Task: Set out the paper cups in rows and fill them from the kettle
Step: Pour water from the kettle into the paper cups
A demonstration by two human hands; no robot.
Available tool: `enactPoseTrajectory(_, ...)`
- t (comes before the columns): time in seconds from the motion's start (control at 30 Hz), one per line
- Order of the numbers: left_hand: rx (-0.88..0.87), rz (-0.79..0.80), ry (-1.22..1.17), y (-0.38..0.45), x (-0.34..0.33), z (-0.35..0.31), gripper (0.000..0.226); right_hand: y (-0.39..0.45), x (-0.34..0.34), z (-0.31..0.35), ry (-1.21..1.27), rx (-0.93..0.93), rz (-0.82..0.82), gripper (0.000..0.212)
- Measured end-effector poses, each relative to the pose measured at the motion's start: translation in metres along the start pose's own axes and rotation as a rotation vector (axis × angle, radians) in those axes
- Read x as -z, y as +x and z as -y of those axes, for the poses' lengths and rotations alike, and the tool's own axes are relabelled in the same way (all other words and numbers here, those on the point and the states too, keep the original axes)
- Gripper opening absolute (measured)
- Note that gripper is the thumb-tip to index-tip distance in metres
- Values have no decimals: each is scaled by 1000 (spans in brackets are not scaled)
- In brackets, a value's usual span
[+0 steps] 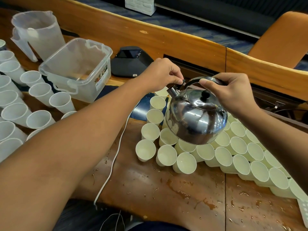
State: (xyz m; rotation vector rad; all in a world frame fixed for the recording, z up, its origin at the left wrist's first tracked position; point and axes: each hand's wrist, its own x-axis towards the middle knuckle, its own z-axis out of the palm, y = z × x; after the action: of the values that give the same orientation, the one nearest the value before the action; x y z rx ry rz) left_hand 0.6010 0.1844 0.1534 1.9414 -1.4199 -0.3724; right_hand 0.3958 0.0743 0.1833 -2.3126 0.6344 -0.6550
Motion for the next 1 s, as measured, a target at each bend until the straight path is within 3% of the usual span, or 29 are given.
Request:
enactPoseTrajectory(0.27,21,-8,-52,-16,-5,1,12,-9,-7,2,5,-27,19,31)
enactPoseTrajectory(1.0,82,-7,-92,-24,-13,16,13,-2,-14,8,-68,-38,68,29)
